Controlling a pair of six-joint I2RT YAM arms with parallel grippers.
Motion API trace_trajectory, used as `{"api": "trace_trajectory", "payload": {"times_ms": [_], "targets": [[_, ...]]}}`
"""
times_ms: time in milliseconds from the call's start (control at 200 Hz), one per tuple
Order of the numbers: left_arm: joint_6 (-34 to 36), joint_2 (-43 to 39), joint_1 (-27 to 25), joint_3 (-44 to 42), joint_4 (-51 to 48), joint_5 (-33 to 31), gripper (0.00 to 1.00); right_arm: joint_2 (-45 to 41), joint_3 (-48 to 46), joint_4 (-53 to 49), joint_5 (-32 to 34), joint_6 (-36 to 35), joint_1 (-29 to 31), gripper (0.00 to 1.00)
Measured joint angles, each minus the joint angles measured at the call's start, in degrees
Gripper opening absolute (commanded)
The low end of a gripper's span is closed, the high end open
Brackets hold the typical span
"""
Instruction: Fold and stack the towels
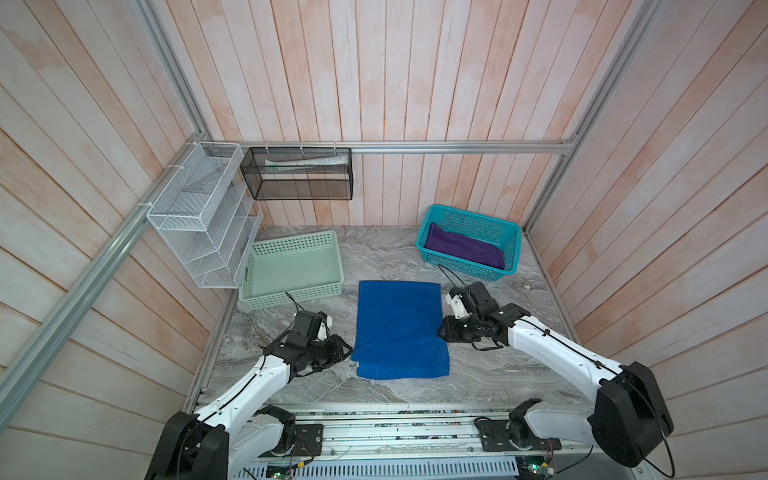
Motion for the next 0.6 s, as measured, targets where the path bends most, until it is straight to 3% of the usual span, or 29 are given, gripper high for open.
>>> {"api": "trace_trajectory", "payload": {"times_ms": [155, 345, 600], "targets": [[0.0, 3.8, -0.5, 0.8, 0.2, 0.0, 0.45, 3.3, -0.9, 0.1, 0.6, 3.0, 5.0, 0.43], [-0.5, 6.6, -2.2, 0.8, 2.5, 0.6, 0.47, 3.3, -7.1, 1.6, 0.1, 8.3, 5.5, 0.46], [-1.3, 9.7, -2.6, -0.2, 7.5, 1.7, 0.48, 6.6, -7.6, 4.9, -1.5, 10.3, 5.7, 0.45]]}}
